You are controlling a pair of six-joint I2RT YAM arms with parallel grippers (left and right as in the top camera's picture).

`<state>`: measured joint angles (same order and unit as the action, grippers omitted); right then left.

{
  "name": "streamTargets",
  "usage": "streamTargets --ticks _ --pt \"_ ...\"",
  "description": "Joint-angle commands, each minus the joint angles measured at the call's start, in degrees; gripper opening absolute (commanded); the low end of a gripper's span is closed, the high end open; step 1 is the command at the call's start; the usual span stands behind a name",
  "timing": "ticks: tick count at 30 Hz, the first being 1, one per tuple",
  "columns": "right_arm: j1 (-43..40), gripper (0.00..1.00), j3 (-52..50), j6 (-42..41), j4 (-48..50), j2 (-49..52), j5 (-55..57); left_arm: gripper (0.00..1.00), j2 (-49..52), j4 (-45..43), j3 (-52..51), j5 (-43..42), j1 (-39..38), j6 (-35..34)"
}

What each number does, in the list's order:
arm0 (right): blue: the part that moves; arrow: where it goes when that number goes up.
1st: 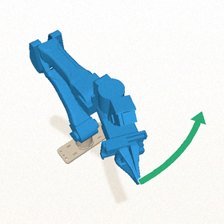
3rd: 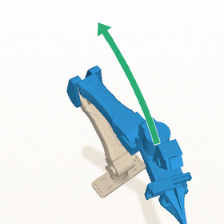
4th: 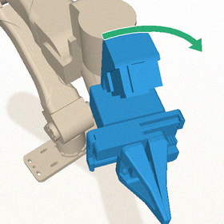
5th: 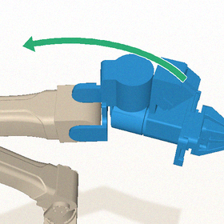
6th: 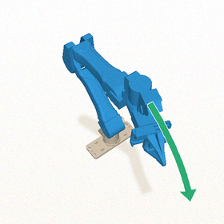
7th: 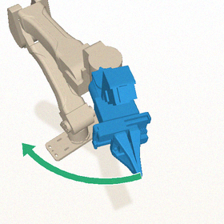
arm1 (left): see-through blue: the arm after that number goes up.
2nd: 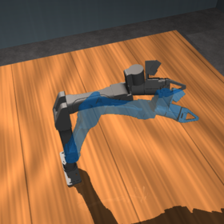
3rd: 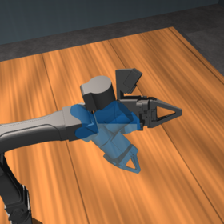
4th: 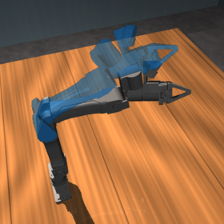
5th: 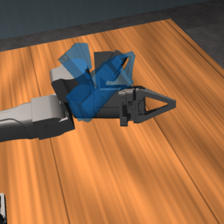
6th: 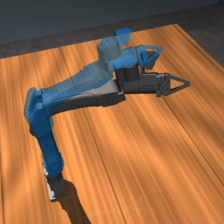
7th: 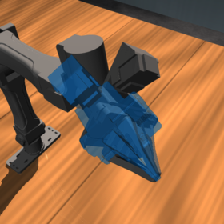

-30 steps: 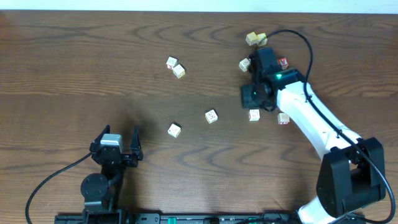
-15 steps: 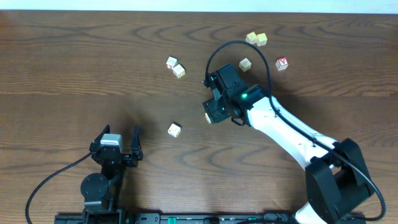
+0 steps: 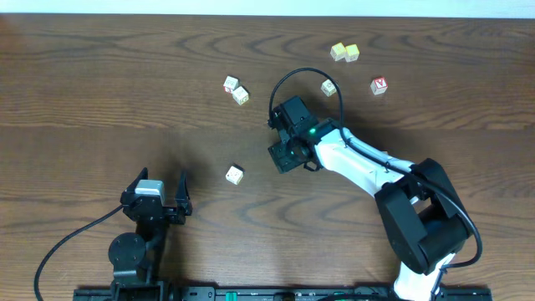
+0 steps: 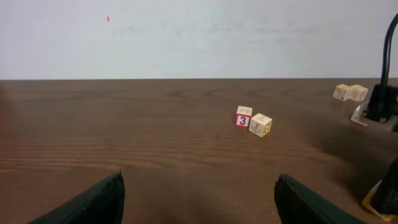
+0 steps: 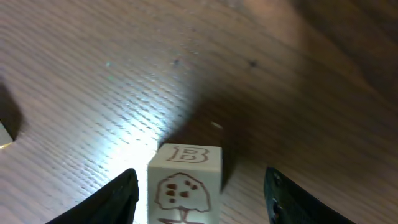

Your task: Lift 4 blocks

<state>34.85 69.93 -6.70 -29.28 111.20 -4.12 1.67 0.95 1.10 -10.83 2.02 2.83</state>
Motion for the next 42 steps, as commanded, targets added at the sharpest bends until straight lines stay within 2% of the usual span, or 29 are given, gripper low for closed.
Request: streamTargets --ticks 1,6,10,14,18,23,32,42 --pt "1.03 0.57 -0.2 0.7 0.17 1.86 -0.2 0.77 -0.22 2.01 -0.87 -1.62 -0.24 -0.07" --pt "1.03 0.33 -0.2 -3.82 0.0 2.49 3.85 0.77 -0.22 2.01 -0.87 -1.62 -0.24 -0.09" --pt "0.96 0.25 -0.17 -10.75 -0.31 2.49 6.19 0.77 -0.22 2.01 -0.87 -1.62 -0.24 -0.09" --pt "0.68 0.3 -0.13 -17.9 -2.1 2.27 7.02 0.77 -0.22 2.01 -0.87 -1.62 -0.24 -0.09" --pt "-0.22 0.28 1.07 -27.47 -7.52 2.1 12.0 0.77 -0.22 2.01 -0.87 -1.62 -0.24 -0.07" --pt "-2.14 0.27 1.49 -33.62 -11.06 1.95 12.85 0.77 -0.22 2.01 -0.87 -1.62 -0.24 -0.09" --pt "-5.25 0.3 1.49 -34.34 -11.5 1.95 12.94 0.77 -0.22 2.01 -0.87 -1.62 -0.24 -0.07" --pt "-6.03 0.3 1.46 -29.51 -12.04 1.97 11.91 0.77 -0.22 2.01 -0.87 -1.62 -0.24 -0.07"
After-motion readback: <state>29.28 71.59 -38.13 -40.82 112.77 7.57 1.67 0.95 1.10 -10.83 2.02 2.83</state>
